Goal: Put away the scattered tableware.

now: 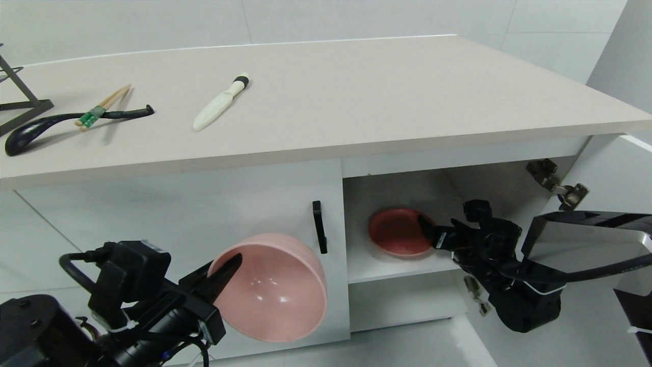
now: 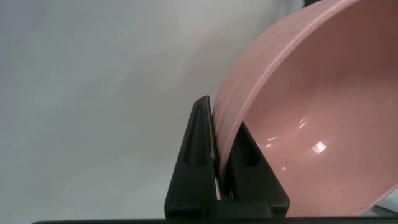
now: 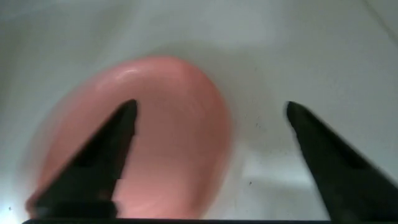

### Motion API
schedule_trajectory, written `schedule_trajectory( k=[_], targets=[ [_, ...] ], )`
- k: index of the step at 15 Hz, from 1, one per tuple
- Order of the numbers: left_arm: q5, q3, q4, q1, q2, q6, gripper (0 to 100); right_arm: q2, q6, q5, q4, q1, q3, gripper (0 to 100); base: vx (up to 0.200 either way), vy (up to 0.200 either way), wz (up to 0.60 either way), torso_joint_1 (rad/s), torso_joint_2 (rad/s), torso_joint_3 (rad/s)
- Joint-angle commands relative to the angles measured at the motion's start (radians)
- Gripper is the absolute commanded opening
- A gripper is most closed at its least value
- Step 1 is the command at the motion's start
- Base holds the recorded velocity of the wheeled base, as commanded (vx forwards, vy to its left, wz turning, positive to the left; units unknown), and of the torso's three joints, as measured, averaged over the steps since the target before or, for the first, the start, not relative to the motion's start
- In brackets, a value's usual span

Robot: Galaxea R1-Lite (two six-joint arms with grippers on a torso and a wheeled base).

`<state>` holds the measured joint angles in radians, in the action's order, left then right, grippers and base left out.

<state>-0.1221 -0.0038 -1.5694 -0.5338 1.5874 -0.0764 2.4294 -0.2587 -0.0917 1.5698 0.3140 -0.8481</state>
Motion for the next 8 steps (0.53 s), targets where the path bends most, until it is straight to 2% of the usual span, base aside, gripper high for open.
schedule_trajectory(
  k=[1,5,6,8],
  targets=[
    [-0.007,-0.008,-0.001,0.000,-0.001,0.012,0,-0.127,-0.001,0.000,0.001,0.003,0.040,100,0.000,0.000,0.00,0.000,0.00,0.000],
    [-0.010,-0.033,-0.001,-0.026,-0.007,0.006,0,-0.455,0.001,0.003,0.001,0.129,0.419,100,0.000,0.000,0.00,0.000,0.00,0.000],
    [-0.031,-0.042,-0.001,-0.040,-0.012,0.001,0,-0.530,0.003,0.004,0.001,0.157,0.509,100,0.000,0.000,0.00,0.000,0.00,0.000],
    [-0.114,-0.074,-0.001,-0.123,-0.020,-0.029,0,-0.638,0.006,0.004,0.001,0.175,0.589,100,0.000,0.000,0.00,0.000,0.00,0.000]
  ],
)
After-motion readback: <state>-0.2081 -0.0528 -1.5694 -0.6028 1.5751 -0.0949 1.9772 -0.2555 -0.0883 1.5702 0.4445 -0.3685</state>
